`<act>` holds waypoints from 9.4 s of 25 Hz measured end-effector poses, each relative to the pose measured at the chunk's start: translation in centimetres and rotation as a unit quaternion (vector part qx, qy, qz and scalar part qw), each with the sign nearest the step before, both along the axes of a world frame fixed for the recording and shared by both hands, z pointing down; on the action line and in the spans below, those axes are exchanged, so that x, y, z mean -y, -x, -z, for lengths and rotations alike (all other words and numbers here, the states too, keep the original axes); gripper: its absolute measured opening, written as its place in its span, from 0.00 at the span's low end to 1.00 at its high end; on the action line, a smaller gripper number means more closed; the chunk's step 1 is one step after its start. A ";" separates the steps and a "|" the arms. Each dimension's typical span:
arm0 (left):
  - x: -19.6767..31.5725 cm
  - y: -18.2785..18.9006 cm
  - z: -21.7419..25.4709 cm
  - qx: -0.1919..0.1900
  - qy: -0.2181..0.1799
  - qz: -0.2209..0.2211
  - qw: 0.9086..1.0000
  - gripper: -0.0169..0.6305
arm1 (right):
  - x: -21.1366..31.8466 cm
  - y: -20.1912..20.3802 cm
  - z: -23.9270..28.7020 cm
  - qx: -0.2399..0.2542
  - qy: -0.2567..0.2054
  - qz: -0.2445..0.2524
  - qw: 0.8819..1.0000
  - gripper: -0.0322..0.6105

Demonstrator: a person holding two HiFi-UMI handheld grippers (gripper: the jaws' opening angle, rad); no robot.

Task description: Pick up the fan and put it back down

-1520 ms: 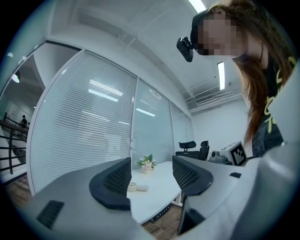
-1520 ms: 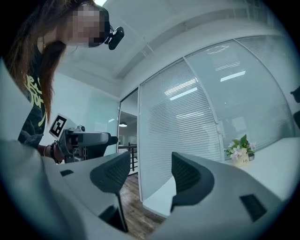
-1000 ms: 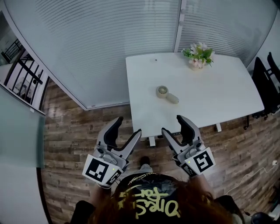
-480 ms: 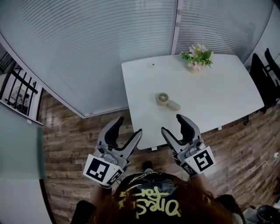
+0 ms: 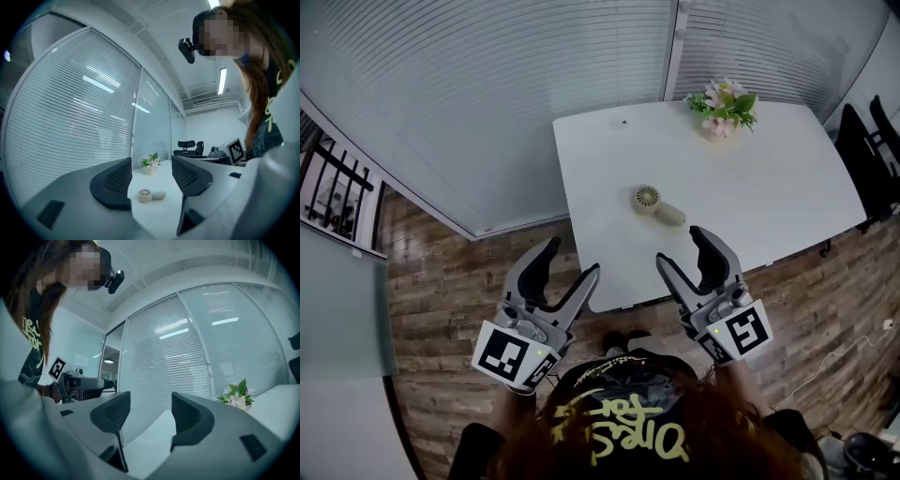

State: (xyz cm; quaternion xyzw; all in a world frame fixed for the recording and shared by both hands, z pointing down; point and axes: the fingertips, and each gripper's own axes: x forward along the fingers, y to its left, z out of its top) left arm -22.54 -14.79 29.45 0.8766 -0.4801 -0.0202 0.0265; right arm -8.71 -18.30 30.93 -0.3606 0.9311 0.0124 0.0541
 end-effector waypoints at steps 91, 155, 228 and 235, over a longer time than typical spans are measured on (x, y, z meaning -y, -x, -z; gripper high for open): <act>6.7 -0.8 -1.0 0.012 0.006 0.144 0.989 0.36 | 15.8 3.2 -16.8 -0.235 0.074 0.092 0.965 0.56; 9.0 -11.0 -1.1 0.012 -0.003 -0.065 0.998 0.36 | 6.2 -12.8 3.4 -0.047 -0.070 -0.131 0.988 0.56; 17.8 -19.0 -3.6 0.029 0.030 0.111 0.993 0.35 | 25.5 -19.8 -21.3 -0.249 0.128 0.034 0.960 0.56; 16.8 -18.2 -3.6 0.029 0.031 0.129 0.991 0.35 | 25.6 -19.3 -22.5 -0.272 0.142 0.040 0.951 0.56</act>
